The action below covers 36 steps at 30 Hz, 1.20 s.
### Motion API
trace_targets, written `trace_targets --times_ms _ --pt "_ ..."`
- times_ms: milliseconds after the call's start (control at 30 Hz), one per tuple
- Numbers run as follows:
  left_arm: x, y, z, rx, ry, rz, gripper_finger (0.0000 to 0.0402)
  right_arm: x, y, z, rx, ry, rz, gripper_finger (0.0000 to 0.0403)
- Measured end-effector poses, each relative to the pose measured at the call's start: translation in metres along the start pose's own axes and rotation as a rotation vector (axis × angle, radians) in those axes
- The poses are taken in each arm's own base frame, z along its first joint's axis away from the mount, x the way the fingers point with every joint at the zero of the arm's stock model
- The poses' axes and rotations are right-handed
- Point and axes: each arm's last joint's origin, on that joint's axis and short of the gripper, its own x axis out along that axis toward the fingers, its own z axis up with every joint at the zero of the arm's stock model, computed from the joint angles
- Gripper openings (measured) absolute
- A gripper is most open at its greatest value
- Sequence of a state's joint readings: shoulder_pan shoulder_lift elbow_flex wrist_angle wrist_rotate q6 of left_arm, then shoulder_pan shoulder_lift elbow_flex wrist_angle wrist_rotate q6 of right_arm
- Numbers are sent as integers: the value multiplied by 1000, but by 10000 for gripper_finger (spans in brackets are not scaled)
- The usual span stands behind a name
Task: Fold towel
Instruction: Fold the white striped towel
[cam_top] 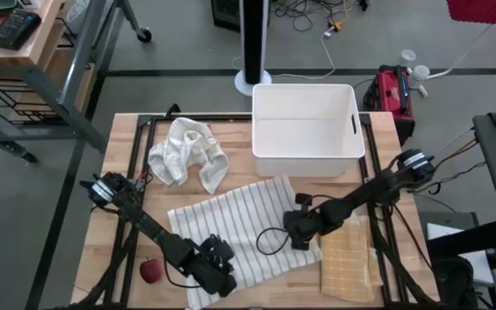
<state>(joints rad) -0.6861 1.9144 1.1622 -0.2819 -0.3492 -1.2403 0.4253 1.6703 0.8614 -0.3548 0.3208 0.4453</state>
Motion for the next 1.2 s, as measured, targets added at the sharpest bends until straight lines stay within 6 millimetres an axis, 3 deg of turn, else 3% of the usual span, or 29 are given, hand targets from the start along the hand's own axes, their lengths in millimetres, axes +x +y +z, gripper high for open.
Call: trace_targets --times_ms 233,533,833,1200 --pt "1 9 9 34 -184 124 36 -13 18 14 -17 -101 218 0" --pt "2 -9 14 162 -183 -53 36 8 23 11 -24 -84 204 0" --pt "4 -6 14 159 -184 -42 36 15 10 21 19 -130 166 0" --pt "50 17 24 135 -36 -5 36 22 -12 34 47 -172 132 0"
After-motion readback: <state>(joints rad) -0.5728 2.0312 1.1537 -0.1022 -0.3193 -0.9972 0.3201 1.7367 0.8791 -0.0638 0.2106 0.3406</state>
